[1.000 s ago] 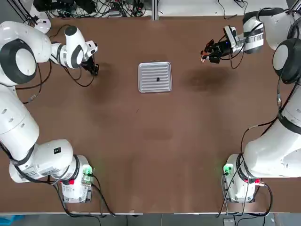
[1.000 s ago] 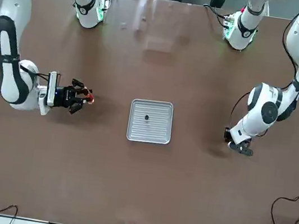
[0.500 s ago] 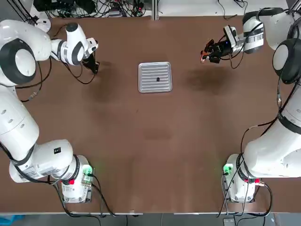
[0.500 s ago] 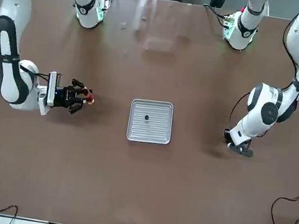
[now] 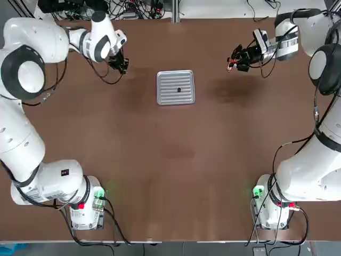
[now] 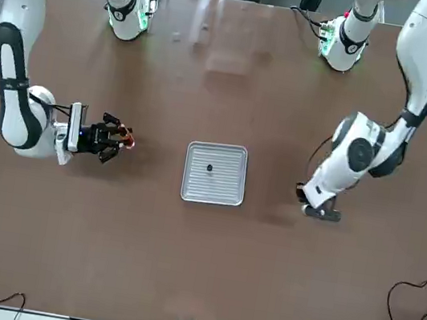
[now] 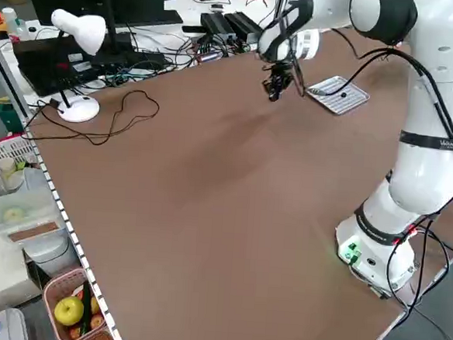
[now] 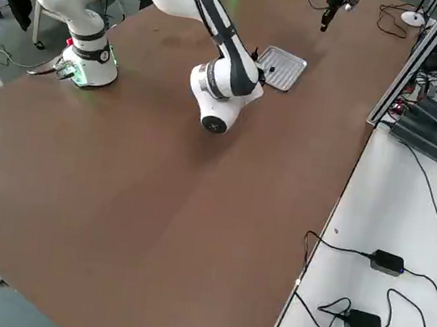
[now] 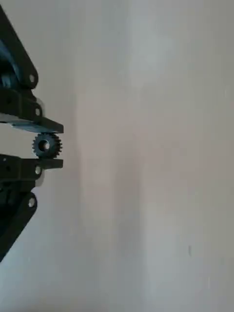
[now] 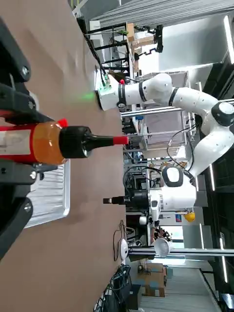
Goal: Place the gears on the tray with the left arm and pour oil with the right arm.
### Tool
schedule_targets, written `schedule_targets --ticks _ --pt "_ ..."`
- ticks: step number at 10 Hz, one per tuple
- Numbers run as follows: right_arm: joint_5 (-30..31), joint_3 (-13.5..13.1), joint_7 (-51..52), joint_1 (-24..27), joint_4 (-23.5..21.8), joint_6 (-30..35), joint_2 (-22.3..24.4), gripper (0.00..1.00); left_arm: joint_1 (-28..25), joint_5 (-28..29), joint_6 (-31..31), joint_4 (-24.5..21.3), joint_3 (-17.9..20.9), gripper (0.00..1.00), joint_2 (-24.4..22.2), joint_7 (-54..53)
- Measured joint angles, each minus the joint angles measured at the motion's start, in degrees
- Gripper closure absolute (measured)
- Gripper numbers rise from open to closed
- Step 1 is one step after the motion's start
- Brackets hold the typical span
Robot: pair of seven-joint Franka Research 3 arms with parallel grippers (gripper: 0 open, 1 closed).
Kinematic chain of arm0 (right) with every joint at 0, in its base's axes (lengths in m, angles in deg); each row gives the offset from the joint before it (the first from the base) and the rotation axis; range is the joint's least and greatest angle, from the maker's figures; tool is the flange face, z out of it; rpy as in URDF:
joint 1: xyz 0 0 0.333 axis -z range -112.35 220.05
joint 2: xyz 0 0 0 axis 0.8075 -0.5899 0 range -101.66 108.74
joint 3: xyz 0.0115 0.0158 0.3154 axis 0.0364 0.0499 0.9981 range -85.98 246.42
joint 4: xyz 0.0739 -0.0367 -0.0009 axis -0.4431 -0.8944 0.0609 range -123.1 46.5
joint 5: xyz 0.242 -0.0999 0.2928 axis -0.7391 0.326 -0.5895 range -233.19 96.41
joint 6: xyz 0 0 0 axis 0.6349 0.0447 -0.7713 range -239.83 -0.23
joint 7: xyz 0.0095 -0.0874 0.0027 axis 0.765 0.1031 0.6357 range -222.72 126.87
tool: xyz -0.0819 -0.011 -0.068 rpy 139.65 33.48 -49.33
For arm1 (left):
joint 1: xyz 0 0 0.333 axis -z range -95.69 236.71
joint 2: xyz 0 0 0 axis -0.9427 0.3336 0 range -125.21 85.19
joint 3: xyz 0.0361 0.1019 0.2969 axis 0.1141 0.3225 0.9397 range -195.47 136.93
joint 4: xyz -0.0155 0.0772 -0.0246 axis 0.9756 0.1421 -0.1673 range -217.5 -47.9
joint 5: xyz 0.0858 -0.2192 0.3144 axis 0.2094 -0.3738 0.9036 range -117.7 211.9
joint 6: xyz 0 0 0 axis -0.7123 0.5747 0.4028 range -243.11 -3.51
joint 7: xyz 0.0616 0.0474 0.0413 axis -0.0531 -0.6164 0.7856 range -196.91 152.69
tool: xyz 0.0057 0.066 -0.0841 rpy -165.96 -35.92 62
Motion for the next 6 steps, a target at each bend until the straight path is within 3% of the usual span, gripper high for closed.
schedule_targets --ticks 3,6 --pt "0.00 0.03 0.00 -0.19 0.01 -0.17 0.01 0.69 10.75 -6.92 2.75 5.07 0.01 0.75 0.15 9.89" --pt "0.00 0.08 -0.01 -0.47 0.02 -0.24 0.00 0.69 16.74 -7.51 6.98 12.11 0.07 0.75 2.20 14.34"
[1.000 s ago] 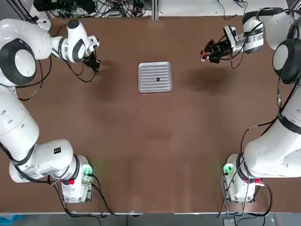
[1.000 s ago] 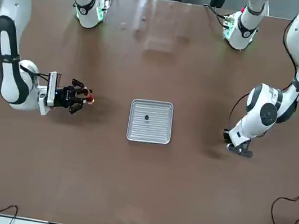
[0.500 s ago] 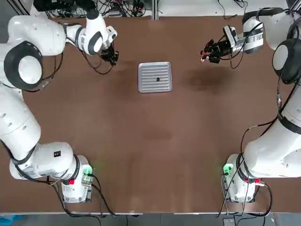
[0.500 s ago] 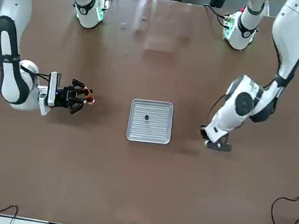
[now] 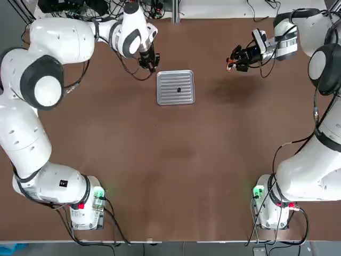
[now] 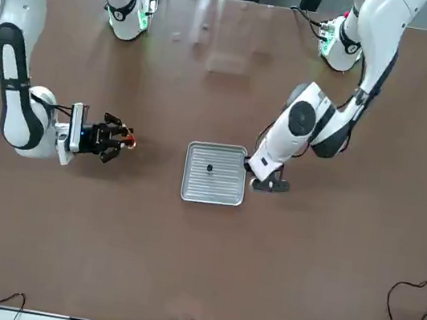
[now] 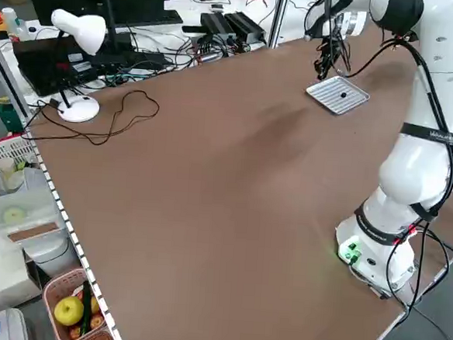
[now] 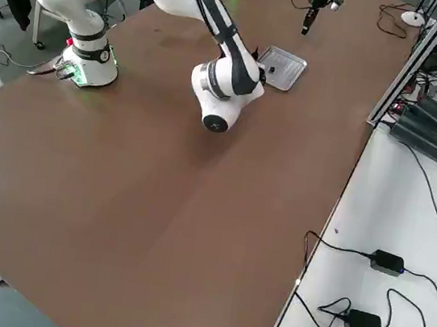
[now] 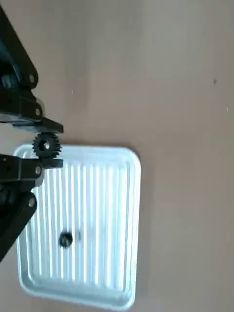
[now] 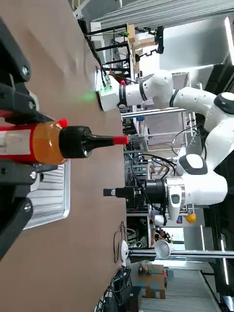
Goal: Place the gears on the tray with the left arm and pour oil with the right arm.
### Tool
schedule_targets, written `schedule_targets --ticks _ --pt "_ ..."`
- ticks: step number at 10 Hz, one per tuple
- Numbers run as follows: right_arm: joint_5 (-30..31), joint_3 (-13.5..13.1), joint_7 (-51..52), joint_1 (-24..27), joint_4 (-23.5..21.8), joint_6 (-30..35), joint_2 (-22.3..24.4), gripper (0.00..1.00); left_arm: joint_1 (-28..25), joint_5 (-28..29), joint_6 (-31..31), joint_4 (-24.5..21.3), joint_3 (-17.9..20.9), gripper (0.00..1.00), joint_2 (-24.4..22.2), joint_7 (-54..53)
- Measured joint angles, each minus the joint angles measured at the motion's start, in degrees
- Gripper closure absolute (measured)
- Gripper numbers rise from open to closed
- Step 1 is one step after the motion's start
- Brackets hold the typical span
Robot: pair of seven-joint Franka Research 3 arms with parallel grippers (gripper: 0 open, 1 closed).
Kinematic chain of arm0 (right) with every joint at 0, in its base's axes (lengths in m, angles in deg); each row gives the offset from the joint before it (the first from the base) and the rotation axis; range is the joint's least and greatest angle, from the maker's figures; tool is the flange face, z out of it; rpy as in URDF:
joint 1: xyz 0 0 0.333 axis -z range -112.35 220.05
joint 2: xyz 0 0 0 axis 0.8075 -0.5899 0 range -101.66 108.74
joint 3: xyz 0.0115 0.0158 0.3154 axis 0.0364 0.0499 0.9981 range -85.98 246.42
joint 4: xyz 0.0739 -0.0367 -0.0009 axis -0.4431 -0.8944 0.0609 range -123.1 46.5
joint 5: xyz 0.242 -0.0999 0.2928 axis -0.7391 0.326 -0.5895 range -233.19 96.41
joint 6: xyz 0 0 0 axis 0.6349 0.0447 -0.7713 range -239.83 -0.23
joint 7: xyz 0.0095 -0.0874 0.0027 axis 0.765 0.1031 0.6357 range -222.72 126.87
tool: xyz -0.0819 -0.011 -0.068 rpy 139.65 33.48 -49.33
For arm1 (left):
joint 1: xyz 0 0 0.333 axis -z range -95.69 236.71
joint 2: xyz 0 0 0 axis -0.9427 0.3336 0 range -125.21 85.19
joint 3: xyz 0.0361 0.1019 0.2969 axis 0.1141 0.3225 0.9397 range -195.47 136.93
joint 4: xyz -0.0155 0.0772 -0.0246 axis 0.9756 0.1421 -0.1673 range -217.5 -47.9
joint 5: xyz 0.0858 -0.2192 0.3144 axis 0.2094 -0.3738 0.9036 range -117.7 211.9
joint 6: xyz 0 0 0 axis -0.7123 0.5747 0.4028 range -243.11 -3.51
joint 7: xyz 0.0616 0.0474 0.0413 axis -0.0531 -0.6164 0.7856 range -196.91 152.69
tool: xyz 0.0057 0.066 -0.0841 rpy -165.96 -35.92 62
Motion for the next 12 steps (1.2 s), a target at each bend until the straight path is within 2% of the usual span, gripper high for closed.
schedule_targets --ticks 5,12 --pt "0.00 0.04 0.00 -0.17 0.01 -0.25 0.00 0.69 9.62 0.79 0.21 8.97 0.52 0.75 9.91 4.49" --pt "-2.64 0.15 -0.23 -3.76 0.01 -3.20 0.00 0.69 10.98 4.75 -0.30 9.94 1.26 0.73 13.17 4.69"
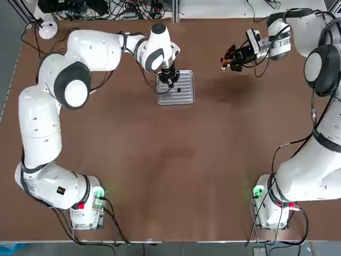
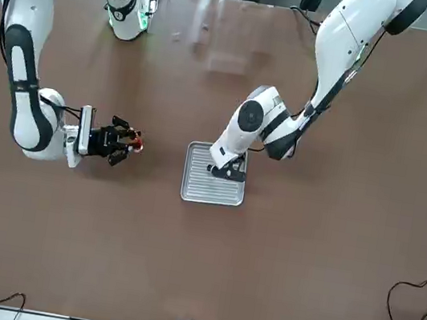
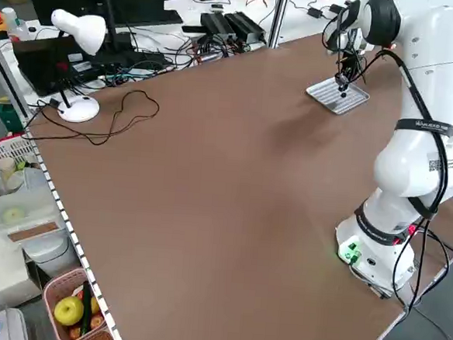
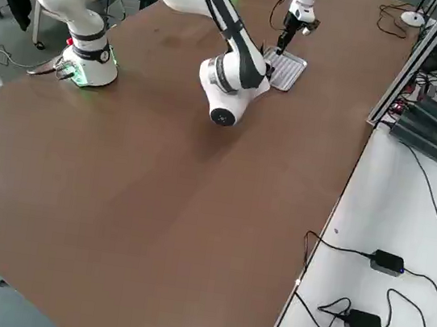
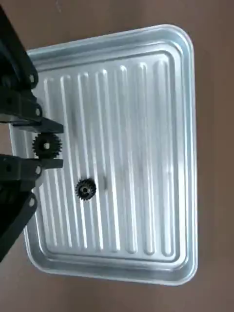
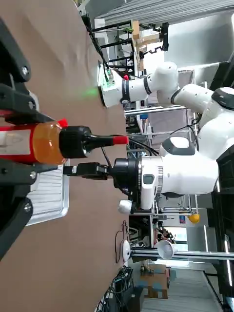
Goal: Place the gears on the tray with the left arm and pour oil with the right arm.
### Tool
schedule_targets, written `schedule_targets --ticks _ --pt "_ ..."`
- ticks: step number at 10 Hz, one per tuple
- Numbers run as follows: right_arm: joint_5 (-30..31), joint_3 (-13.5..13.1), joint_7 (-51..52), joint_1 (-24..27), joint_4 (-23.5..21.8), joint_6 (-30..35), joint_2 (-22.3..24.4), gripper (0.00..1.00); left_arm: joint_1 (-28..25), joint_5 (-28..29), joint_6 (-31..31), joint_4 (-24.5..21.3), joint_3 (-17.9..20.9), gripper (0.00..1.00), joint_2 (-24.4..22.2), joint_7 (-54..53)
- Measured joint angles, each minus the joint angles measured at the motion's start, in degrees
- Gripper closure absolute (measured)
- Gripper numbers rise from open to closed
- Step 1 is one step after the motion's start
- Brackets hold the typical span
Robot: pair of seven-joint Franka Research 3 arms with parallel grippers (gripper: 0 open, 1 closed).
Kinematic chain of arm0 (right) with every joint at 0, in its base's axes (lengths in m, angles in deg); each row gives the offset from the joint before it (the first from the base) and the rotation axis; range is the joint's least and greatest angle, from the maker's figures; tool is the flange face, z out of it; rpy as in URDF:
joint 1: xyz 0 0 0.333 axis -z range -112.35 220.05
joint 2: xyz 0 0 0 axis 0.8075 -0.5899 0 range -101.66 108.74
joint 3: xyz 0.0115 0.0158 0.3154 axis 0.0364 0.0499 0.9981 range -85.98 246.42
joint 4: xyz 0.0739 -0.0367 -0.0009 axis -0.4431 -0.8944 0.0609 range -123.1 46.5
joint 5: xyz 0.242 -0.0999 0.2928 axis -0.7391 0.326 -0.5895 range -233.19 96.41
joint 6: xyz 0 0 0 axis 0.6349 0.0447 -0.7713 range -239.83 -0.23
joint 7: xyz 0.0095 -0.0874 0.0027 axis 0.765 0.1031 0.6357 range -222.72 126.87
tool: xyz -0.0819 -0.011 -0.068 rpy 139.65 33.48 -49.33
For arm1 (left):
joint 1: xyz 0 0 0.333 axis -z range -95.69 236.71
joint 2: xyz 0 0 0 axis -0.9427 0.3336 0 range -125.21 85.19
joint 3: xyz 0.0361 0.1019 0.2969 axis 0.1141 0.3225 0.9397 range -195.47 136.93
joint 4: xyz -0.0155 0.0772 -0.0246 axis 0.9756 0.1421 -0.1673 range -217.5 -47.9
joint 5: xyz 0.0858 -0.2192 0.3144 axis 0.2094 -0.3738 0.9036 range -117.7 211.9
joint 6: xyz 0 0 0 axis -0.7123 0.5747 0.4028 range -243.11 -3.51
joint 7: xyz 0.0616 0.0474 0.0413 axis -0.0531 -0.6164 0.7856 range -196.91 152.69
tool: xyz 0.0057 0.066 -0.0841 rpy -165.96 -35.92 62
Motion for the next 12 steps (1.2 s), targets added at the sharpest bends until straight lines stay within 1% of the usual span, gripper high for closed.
schedule_targets --ticks 1,2,3,4,6,7,9,10,12 --pt "-0.93 0.00 -0.67 -0.47 0.00 -0.19 0.00 0.69 0.00 0.05 -0.01 0.02 0.09 0.62 0.15 0.00" --pt "-2.15 0.01 -1.17 -1.08 0.00 -0.46 0.00 0.69 0.00 0.09 -0.04 0.07 0.14 0.46 0.19 0.00" --pt "-3.49 0.02 -1.60 -2.03 0.00 -1.43 0.00 0.69 0.00 0.17 -0.06 0.27 0.15 0.37 0.19 0.01" --pt "-4.61 0.05 -1.87 -3.31 -0.02 -3.07 0.00 0.69 0.00 0.23 -0.06 0.51 0.21 0.33 0.19 0.01" --pt "-7.01 0.10 -3.11 -5.93 -0.17 -5.24 0.00 0.69 -0.10 0.25 -0.08 1.18 0.37 0.06 0.18 0.01" --pt "-8.38 0.12 -3.77 -7.17 -0.26 -6.12 0.00 0.69 -0.38 0.35 -0.08 2.05 0.43 0.01 0.17 0.01" --pt "-12.01 0.14 -4.21 -9.62 -0.44 -7.49 -0.01 0.69 -0.85 2.48 0.11 3.57 1.21 0.00 0.09 -0.35" --pt "-13.79 0.15 -4.25 -11.10 -0.52 -7.69 -0.01 0.69 -1.14 3.66 1.02 4.38 2.06 0.00 -0.03 -1.51" --pt "-17.06 0.21 -4.65 -14.49 -0.93 -9.10 -0.02 0.69 -3.22 4.10 5.36 7.15 2.57 0.00 -0.55 -7.36"
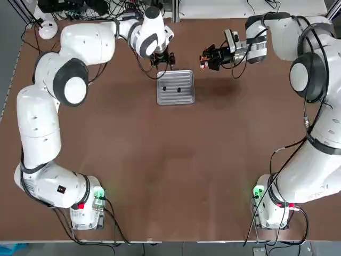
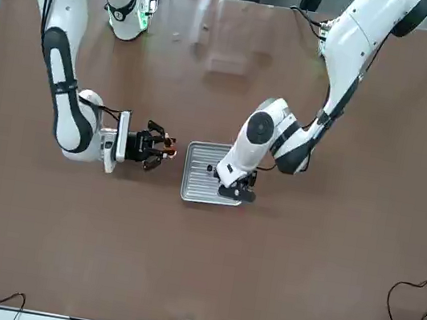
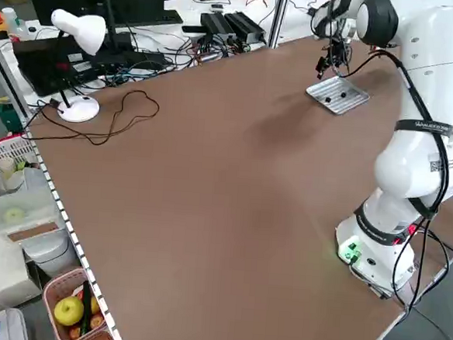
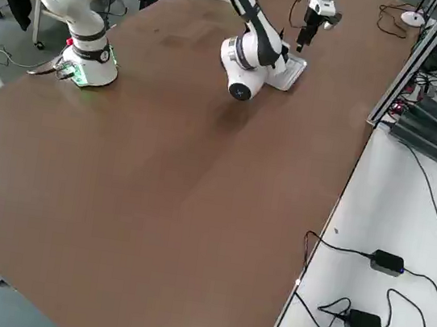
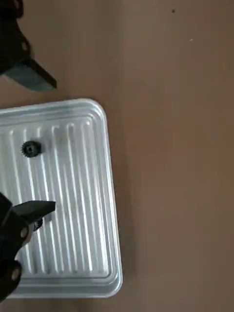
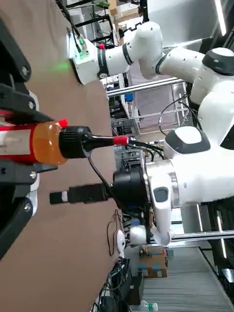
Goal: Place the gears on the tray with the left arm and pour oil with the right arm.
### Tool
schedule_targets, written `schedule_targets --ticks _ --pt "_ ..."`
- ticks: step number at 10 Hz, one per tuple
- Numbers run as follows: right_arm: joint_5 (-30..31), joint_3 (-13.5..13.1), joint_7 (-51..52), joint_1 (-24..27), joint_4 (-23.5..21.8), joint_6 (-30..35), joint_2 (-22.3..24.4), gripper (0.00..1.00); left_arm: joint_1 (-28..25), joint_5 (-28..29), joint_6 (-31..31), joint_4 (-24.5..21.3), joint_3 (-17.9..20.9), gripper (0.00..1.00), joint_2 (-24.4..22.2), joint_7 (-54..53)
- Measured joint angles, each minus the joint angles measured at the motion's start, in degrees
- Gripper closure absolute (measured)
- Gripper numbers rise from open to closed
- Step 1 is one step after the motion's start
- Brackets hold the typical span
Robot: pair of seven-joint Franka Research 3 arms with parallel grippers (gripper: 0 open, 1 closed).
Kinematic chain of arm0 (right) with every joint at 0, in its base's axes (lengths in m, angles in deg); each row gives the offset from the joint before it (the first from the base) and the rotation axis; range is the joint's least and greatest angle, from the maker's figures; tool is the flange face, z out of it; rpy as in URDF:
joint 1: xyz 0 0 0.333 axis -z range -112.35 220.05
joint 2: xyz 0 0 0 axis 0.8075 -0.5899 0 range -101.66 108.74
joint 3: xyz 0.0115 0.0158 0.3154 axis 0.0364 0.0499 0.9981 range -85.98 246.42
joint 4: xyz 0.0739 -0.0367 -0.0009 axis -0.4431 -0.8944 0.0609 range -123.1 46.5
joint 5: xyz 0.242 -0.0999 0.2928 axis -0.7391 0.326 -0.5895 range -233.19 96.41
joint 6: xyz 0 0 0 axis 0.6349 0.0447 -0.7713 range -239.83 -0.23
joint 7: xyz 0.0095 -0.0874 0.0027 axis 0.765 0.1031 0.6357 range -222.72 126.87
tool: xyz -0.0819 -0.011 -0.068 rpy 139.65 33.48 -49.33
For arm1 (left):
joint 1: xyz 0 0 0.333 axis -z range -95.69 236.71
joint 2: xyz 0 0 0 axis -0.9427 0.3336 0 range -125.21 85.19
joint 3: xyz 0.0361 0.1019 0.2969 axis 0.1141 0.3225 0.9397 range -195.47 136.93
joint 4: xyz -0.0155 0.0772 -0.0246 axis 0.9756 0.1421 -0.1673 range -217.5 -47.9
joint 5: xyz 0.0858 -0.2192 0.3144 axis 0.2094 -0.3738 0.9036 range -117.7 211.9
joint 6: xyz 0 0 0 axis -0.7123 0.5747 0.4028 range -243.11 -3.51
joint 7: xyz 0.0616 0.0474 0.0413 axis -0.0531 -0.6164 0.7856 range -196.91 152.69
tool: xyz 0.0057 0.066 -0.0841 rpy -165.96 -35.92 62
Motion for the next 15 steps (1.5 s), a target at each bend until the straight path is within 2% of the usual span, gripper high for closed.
schedule_targets --ticks 2,5,9,12,15 --pt "-2.72 0.02 -3.50 -2.86 -0.67 -0.64 0.00 0.69 -2.73 0.00 3.37 2.34 0.01 0.00 -0.78 -6.43" --pt "-5.38 0.05 -7.05 -5.72 -0.87 -4.31 -0.01 0.69 -5.47 0.00 5.53 3.16 0.00 0.00 -1.69 -12.57" --pt "-9.20 0.09 -16.67 -10.55 -0.84 -6.79 -0.01 0.69 -9.89 -2.27 15.88 7.90 -0.04 0.00 -3.09 -21.19" --pt "-9.50 0.09 -27.47 -11.95 -0.69 -7.07 -0.01 0.69 -13.54 -3.79 22.80 8.55 -0.05 0.00 -7.78 -22.97" --pt "-9.60 0.08 -36.63 -12.50 -0.64 -8.47 -0.02 0.69 -17.60 -6.55 27.20 8.69 0.01 0.00 -13.43 -27.74"
